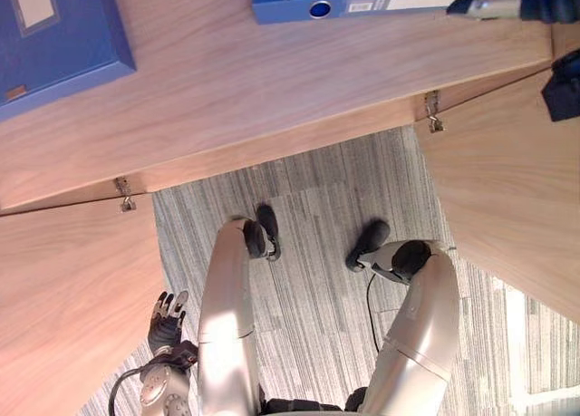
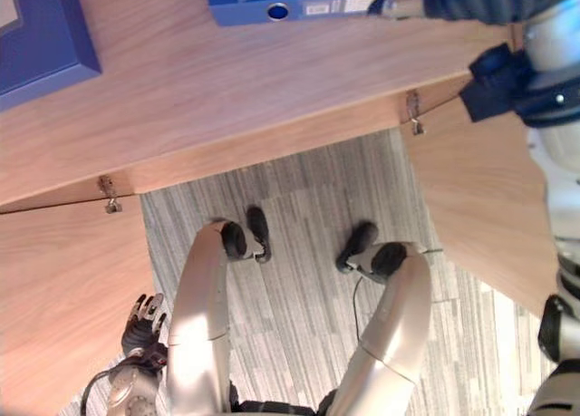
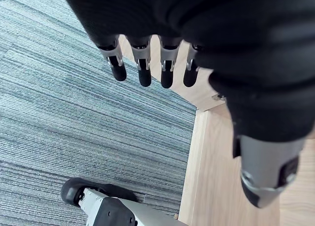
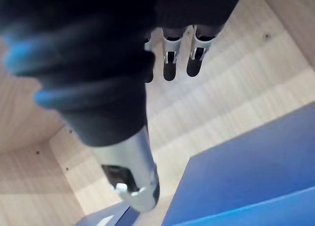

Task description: Walk over to the cabinet, pick up the folder, carry it to the office cabinet, place the folder inside the office cabinet, then close the office cabinet door

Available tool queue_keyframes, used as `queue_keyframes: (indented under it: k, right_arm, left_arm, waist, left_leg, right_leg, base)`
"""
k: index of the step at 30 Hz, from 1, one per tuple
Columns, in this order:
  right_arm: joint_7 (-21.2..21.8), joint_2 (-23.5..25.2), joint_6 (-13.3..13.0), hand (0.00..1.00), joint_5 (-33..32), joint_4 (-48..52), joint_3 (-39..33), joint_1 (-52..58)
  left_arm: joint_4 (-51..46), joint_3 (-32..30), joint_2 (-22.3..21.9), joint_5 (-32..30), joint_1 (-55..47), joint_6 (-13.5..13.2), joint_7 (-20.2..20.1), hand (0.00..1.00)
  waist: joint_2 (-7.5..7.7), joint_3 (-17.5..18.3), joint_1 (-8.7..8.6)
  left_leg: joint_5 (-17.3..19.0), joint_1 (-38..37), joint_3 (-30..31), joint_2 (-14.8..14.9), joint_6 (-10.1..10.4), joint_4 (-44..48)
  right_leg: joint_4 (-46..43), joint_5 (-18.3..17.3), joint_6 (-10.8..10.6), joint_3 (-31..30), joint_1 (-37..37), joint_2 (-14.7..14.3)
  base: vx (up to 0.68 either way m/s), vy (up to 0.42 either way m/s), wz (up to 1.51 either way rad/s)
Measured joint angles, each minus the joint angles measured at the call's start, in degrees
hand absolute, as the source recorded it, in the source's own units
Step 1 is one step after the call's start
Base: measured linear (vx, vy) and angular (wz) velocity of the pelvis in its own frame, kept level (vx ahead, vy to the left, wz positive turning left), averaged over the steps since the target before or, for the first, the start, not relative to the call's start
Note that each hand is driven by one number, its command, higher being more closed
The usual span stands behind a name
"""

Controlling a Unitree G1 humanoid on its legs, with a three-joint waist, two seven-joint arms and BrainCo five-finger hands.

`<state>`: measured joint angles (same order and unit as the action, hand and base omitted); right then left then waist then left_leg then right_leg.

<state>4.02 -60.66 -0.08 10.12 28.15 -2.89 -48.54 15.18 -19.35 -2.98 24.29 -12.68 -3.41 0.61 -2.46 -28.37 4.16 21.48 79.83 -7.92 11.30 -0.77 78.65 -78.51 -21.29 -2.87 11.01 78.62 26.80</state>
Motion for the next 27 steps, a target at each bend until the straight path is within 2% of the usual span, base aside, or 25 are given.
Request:
queue_keyframes:
  k: [3, 6, 10, 14, 17, 20, 24, 27]
  right_arm:
    - [-0.05, 0.44, 0.01, 0.0, 0.48, 0.6, -0.15, 3.8]
    - [2.03, 3.13, 0.02, 0.0, 2.4, 2.29, 1.09, 9.34]
    - [6.61, 8.23, -0.09, 0.0, 2.67, 2.72, 9.26, 17.05]
    - [8.68, 11.97, -1.64, 0.0, 6.27, -2.09, 13.95, 19.22]
    - [8.51, 12.67, -1.82, 0.0, 10.5, -7.94, 14.02, 18.2]
    - [6.28, 13.24, -2.8, 0.0, 13.39, -11.57, 14.1, 15.74]
    - [4.19, 13.24, -3.32, 0.0, 13.6, -16.83, 13.71, 11.03]
    - [2.68, 13.24, -2.05, 0.0, 12.99, -21.22, 13.35, 7.78]
  left_arm:
    - [0.47, -0.18, 0.12, -0.01, 0.0, 0.07, 0.0, 0.0]
    - [1.48, -0.16, 0.39, -0.02, 0.0, 0.18, 0.0, 0.0]
    - [3.59, -0.15, 1.0, -0.44, -0.01, 0.31, -0.17, 0.0]
    - [5.02, -0.32, 1.22, -1.59, -0.05, 0.26, -0.24, 0.0]
    - [5.05, -0.34, 1.24, -1.75, -0.04, 0.14, -0.07, 0.0]
    - [4.68, -0.41, 1.23, -1.74, -0.06, -0.04, 0.18, 0.0]
    - [3.42, -0.1, 0.91, -1.6, -0.04, -0.35, 0.28, 0.0]
    - [2.16, 0.25, 0.81, -1.08, -0.03, -0.57, 0.34, 0.0]
  waist:
    - [0.01, 0.01, -0.27]
    - [0.08, 0.04, -0.23]
    - [0.52, 0.14, -0.54]
    - [0.63, 0.15, -0.72]
    - [0.69, 0.11, -0.71]
    - [0.7, 0.12, -0.7]
    - [0.71, 0.12, 0.04]
    - [0.7, 0.12, 0.43]
  left_leg:
    - [-0.09, -0.09, -0.04, 0.08, 0.06, -0.23]
    - [-0.19, -0.18, -0.04, 0.4, 0.2, -0.47]
    - [-0.74, -0.79, -0.41, 0.52, 0.52, -1.8]
    - [-1.2, -1.37, -0.48, 0.72, 0.52, -2.7]
    - [-1.16, -1.96, -0.4, 0.73, 0.46, -2.75]
    - [-1.14, -2.24, -0.09, 0.73, 0.43, -2.81]
    - [-1.13, -2.23, -0.16, 0.69, 0.41, -2.7]
    - [-1.06, -2.11, -0.15, 0.56, 0.3, -2.39]
  right_leg:
    - [0.2, 0.11, 0.1, 0.0, 0.0, -0.18]
    - [0.44, 0.21, 0.25, 0.01, 0.01, -0.69]
    - [1.3, 0.46, 0.64, 0.02, -0.06, -0.99]
    - [2.1, 0.92, 0.76, 0.26, -0.46, -1.42]
    - [2.25, 0.95, 0.87, 0.39, -1.14, -1.44]
    - [2.58, 0.95, 0.87, 0.86, -1.97, -1.42]
    - [2.41, 0.96, 0.89, 0.9, -2.0, -1.13]
    - [2.05, 0.93, 0.91, 0.92, -1.98, -0.8]
  base:
    - [0.05, 0.005, -0.01]
    - [0.05, -0.004, -0.04]
    - [0.05, -0.005, -0.02]
    - [0.05, -0.001, -0.03]
    - [0.05, 0.01, 0.0]
    - [0.05, 0.022, 0.01]
    - [0.04, 0.02, 0.02]
    - [0.04, 0.015, 0.04]
